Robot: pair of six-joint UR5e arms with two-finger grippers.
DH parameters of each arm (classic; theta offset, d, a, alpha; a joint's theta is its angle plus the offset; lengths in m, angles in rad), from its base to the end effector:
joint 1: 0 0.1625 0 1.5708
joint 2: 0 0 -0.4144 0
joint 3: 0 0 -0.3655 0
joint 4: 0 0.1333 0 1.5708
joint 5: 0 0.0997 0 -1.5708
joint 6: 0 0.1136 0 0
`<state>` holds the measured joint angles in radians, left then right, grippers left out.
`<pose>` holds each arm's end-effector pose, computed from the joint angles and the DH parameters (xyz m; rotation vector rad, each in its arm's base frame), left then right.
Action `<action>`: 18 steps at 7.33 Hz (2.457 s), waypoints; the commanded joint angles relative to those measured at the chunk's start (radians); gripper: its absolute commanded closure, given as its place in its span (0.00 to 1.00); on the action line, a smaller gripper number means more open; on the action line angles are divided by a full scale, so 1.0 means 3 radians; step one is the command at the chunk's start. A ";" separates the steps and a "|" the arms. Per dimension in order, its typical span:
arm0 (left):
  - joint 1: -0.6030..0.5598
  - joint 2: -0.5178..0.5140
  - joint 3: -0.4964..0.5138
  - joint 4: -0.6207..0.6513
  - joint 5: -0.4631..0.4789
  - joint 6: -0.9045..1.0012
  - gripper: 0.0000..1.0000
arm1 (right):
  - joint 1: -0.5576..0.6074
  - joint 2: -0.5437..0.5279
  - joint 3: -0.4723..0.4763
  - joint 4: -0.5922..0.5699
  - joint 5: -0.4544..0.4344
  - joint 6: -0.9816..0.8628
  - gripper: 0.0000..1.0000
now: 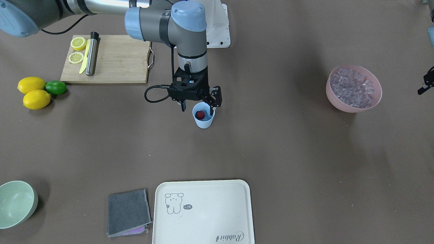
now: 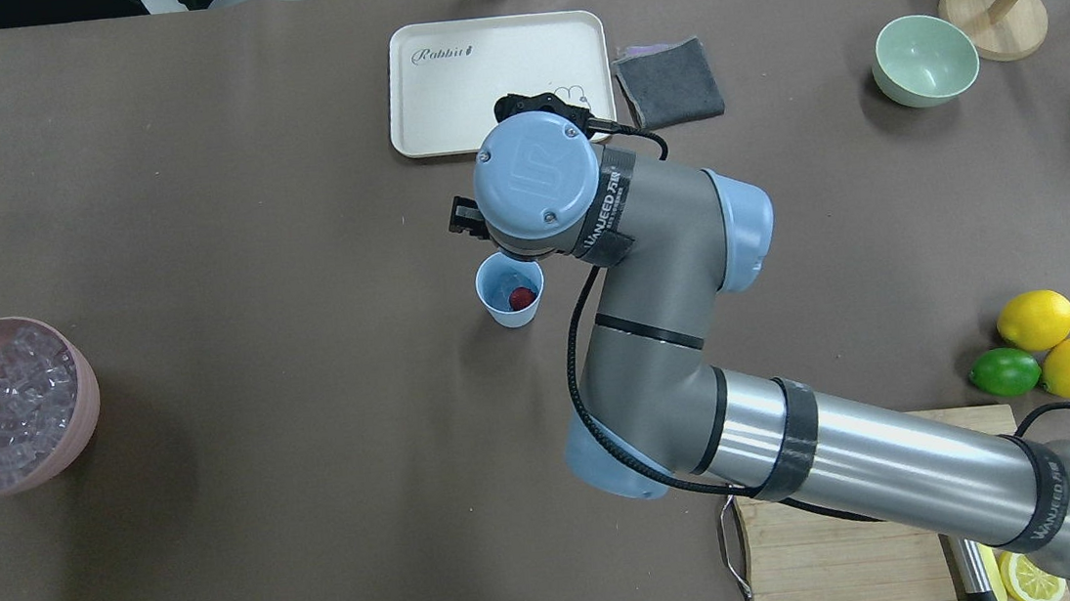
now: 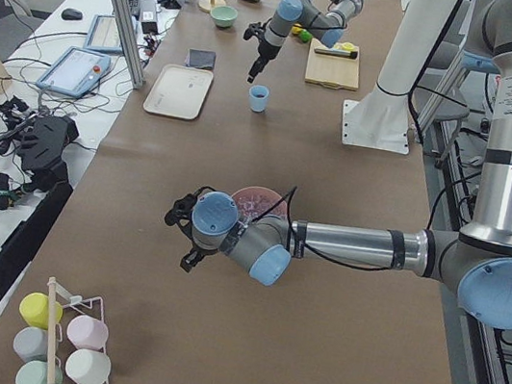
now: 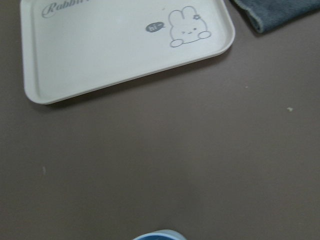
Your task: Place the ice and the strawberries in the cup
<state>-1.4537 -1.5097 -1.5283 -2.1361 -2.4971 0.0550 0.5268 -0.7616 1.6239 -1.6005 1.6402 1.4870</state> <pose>0.0113 -0.4597 0.6306 0.4013 0.9261 0.3710 -0.5322 -0.4547 0.1734 0.1891 -0.8189 0.3879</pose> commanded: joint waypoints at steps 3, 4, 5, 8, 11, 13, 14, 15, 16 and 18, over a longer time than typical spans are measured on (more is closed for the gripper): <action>0.0060 -0.0076 -0.0039 0.0283 0.0005 -0.0283 0.02 | 0.0721 -0.0840 0.0605 -0.0121 0.0604 -0.1067 0.00; 0.0029 -0.0081 -0.0039 0.0618 0.0004 0.0368 0.02 | 0.0937 -0.1084 0.0717 -0.0121 0.0815 -0.1511 0.00; -0.0042 -0.0147 -0.0105 0.1178 0.0050 0.1057 0.02 | 0.1172 -0.1284 0.0753 -0.0121 0.0984 -0.1946 0.00; -0.0375 -0.0276 -0.0525 0.2430 0.0509 0.1648 0.02 | 0.1897 -0.1846 0.0754 -0.0096 0.1587 -0.3223 0.00; -0.0380 -0.0194 -0.0469 0.2376 0.0460 0.1274 0.02 | 0.2578 -0.3149 0.0555 0.1153 0.1895 -0.3898 0.00; -0.0380 -0.0021 -0.0428 0.1993 0.0459 0.1269 0.02 | 0.2905 -0.3484 0.0371 0.1316 0.1992 -0.3888 0.00; -0.0380 0.0006 -0.0433 0.1971 0.0454 0.1274 0.02 | 0.3069 -0.3490 0.0203 0.1331 0.2038 -0.3898 0.00; -0.0380 0.0006 -0.0433 0.1971 0.0454 0.1274 0.02 | 0.3198 -0.3460 0.0196 0.1103 0.2160 -0.3898 0.00; -0.0375 0.0006 -0.0433 0.1971 0.0454 0.1274 0.02 | 0.3133 -0.3378 0.0373 0.0428 0.2141 -0.3903 0.00; -0.0370 0.0011 -0.0428 0.1971 0.0459 0.1274 0.02 | 0.3463 -0.3296 0.0574 -0.0139 0.2064 -0.4588 0.00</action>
<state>-1.5660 -1.5078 -1.6578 -1.5443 -2.3605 0.4372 1.5077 -1.7625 1.7659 -1.5263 2.2666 0.2536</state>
